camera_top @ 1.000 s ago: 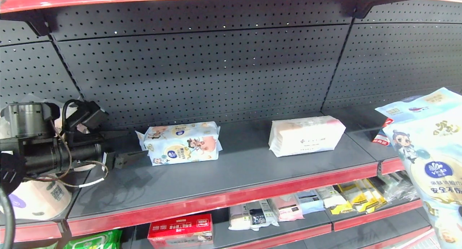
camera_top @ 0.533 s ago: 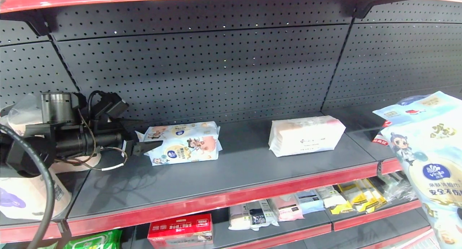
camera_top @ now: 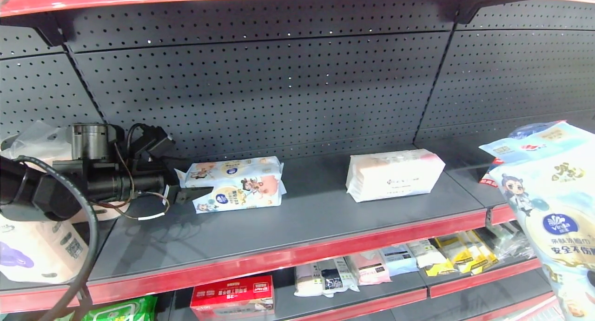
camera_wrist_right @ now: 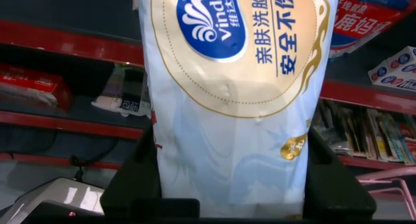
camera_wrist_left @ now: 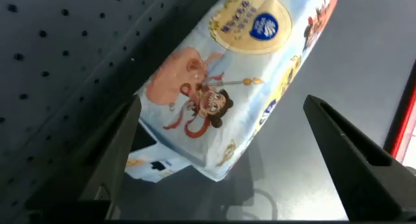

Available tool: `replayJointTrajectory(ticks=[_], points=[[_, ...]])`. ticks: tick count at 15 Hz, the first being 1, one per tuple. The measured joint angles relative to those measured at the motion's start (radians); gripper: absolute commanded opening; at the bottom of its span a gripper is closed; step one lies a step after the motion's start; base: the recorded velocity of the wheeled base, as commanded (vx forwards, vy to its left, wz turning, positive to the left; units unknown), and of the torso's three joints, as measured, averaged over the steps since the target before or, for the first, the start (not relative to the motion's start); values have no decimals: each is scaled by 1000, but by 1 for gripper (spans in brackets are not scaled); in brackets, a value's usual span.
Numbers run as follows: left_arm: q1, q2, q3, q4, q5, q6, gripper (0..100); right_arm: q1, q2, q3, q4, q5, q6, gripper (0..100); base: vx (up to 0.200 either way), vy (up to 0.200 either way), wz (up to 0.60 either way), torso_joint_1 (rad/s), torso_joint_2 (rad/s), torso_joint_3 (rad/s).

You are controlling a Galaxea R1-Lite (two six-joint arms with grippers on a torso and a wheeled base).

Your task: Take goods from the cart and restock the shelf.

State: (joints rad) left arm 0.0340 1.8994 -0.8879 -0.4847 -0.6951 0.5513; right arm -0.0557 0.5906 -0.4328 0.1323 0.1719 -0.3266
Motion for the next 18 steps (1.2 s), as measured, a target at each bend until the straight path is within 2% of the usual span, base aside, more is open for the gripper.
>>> replayJointTrajectory(ticks=[4,10,18], points=[[13,47,-31,-4,-23,36,100,0,1,0,0,-3,-3,0,0,0,0,0,0,0],[17,92,-79,4,-33,43,100,-1,4,7,0,-3,-8,0,0,0,0,0,0,0],[8,109,-87,39,-41,44,100,-1,3,12,0,-5,-14,0,0,0,0,0,0,0]])
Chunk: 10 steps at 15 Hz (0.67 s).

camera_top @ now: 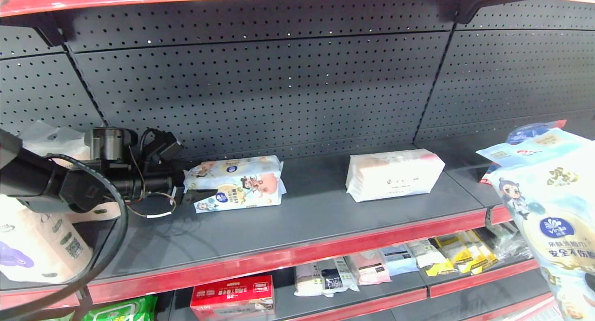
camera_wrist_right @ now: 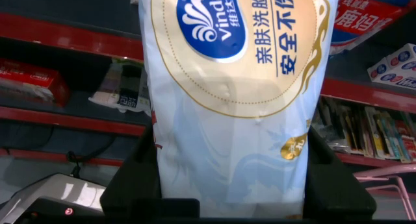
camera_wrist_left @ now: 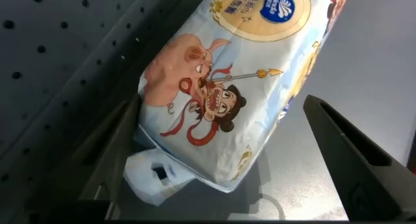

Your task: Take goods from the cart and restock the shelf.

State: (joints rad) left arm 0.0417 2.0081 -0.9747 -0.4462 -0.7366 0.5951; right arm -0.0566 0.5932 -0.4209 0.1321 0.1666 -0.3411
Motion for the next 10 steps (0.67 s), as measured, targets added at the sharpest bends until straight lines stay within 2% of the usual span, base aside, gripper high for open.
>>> replayJointTrajectory(ticks=[8,10], points=[[-8,40,-23,3,-17,14,100,1,-6,9,-1,-16,-2,0,0,0,0,0,0,0],[-17,48,-41,3,-38,14,100,1,-6,10,0,-17,-2,0,0,0,0,0,0,0]])
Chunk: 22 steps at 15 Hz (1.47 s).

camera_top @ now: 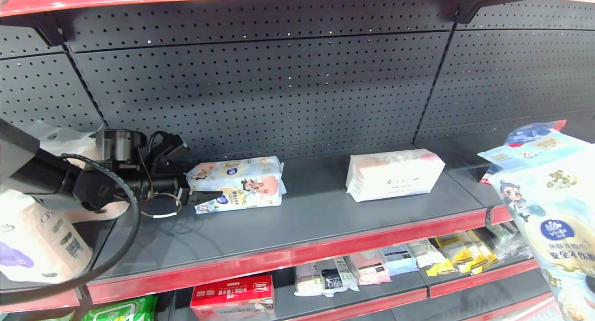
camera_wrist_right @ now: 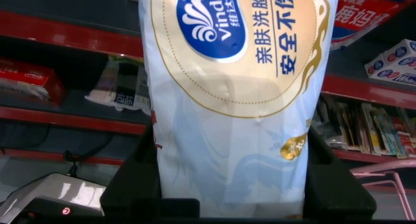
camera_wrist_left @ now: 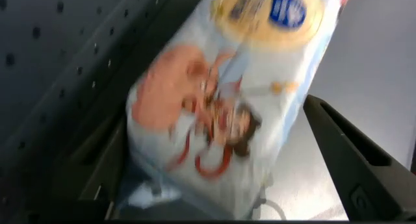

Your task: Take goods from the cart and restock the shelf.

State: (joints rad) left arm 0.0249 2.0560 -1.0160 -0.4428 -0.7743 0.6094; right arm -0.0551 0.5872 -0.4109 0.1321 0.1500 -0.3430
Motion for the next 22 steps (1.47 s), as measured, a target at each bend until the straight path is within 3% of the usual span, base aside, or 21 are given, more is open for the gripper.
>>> replayJointTrajectory(ticks=[10,11,18,22], points=[[-14,34,-48,-1,-16,0,100,0,7,1,-1,0,-5,0,0,0,0,0,0,0],[-14,38,-53,-2,-16,0,0,0,7,1,0,0,-5,0,0,0,0,0,0,0],[-15,57,-51,-7,-14,23,0,0,6,1,-1,0,-4,0,0,0,0,0,0,0],[-15,40,-3,-9,-37,63,0,0,8,6,-2,0,-5,0,0,0,0,0,0,0]])
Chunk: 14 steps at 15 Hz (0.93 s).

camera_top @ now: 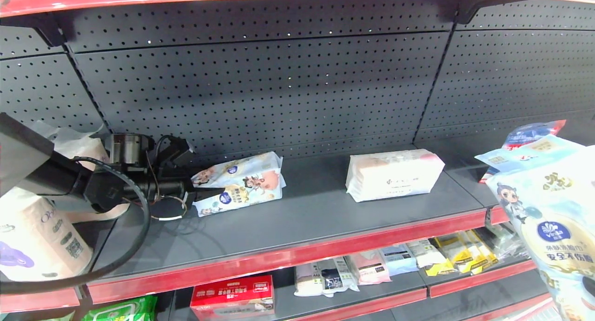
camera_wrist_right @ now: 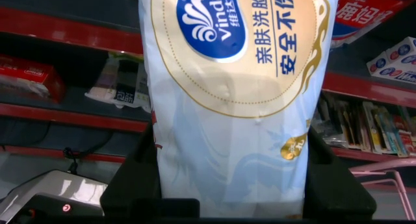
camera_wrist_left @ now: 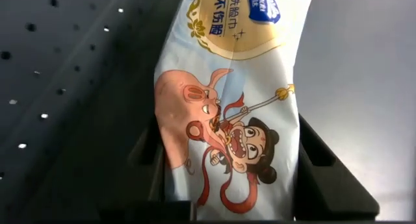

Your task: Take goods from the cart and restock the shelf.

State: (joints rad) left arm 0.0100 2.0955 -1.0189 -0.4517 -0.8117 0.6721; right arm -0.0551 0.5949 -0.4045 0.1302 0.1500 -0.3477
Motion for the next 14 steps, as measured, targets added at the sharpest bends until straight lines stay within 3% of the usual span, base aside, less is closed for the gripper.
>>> replayJointTrajectory(ticks=[7,14], points=[[31,-119,105,23,-57,-15,0,0,-7,8,1,0,1,0,0,0,0,0,0,0],[48,-231,250,-7,-68,-17,0,0,-7,8,0,0,1,0,0,0,0,0,0,0]])
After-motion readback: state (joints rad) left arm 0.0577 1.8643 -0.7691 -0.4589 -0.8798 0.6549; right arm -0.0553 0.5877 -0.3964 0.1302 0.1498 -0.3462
